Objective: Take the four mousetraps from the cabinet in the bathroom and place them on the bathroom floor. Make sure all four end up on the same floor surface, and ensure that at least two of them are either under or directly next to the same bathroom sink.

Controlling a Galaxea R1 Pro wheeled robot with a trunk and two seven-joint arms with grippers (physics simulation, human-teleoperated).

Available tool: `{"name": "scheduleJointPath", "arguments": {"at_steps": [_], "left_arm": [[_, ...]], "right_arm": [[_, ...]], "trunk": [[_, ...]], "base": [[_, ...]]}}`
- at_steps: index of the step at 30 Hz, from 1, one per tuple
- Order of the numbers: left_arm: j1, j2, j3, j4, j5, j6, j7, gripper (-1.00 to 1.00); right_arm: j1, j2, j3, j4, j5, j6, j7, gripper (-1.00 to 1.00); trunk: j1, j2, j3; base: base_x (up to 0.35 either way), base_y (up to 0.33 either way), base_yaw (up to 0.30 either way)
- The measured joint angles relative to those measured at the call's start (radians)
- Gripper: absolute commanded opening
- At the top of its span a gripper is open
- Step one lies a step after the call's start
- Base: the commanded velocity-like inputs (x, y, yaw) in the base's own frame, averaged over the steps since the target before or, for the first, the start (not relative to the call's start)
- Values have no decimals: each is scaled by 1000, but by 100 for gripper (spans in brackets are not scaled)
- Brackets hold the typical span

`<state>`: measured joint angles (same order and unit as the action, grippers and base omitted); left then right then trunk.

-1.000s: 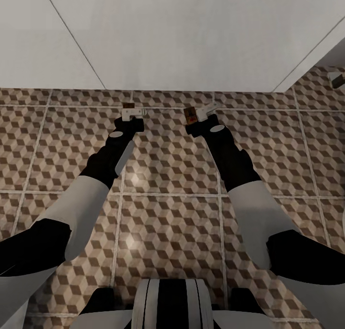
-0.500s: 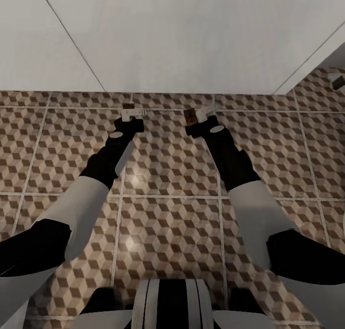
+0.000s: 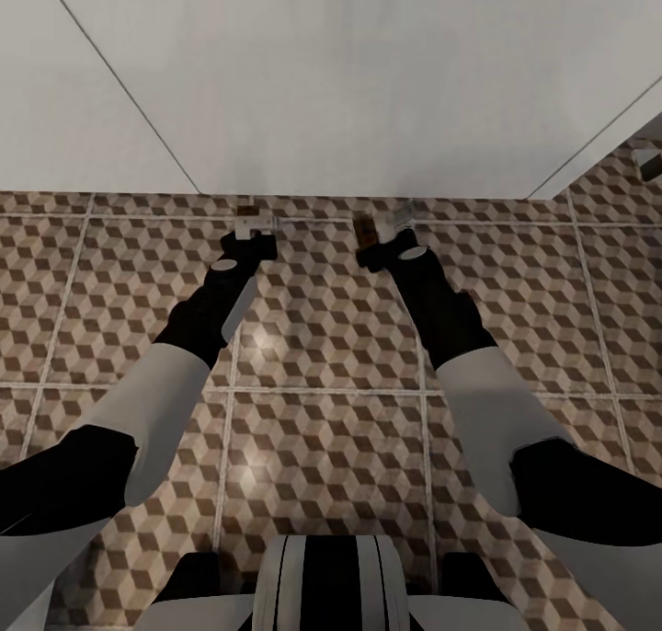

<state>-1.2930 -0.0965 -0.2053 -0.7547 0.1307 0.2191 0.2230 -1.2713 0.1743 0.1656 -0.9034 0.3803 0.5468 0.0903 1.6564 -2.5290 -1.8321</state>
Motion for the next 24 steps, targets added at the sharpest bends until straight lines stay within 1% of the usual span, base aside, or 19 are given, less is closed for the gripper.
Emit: {"name": "scheduleJointPath", "arguments": {"at_steps": [4,7,8,11,13,19,24], "left_arm": [[1,-1,0,0,0,0,-1,-100],[2,-1,-1,0,0,0,0,-100],[2,-1,-1,0,0,0,0,-100],[2,-3,-1,-1,0,0,1,-100],[2,-4,-1,-4,0,0,1,-100],[4,-6,-3,-14,1,1,2,-100],[16,-7,-16,-17,0,1,2,-100]], "right_arm": [[0,0,-2,67,1,-10,-21,-100],[0,0,-5,114,2,-46,-60,-100],[0,0,-5,121,3,-52,-70,-100],[0,0,-5,139,8,-71,-128,-100],[0,0,-4,143,7,-74,-144,-100],[-1,0,-4,146,7,-78,-161,-100],[-2,0,-4,147,7,-79,-162,-100]], "trunk": [[0,0,0],[0,0,0],[0,0,0],[0,0,0],[0,0,0],[0,0,0],[0,0,0]], "base": [[1,0,0],[0,0,0],[0,0,0],[0,0,0],[0,0,0],[0,0,0],[0,0,0]]}}
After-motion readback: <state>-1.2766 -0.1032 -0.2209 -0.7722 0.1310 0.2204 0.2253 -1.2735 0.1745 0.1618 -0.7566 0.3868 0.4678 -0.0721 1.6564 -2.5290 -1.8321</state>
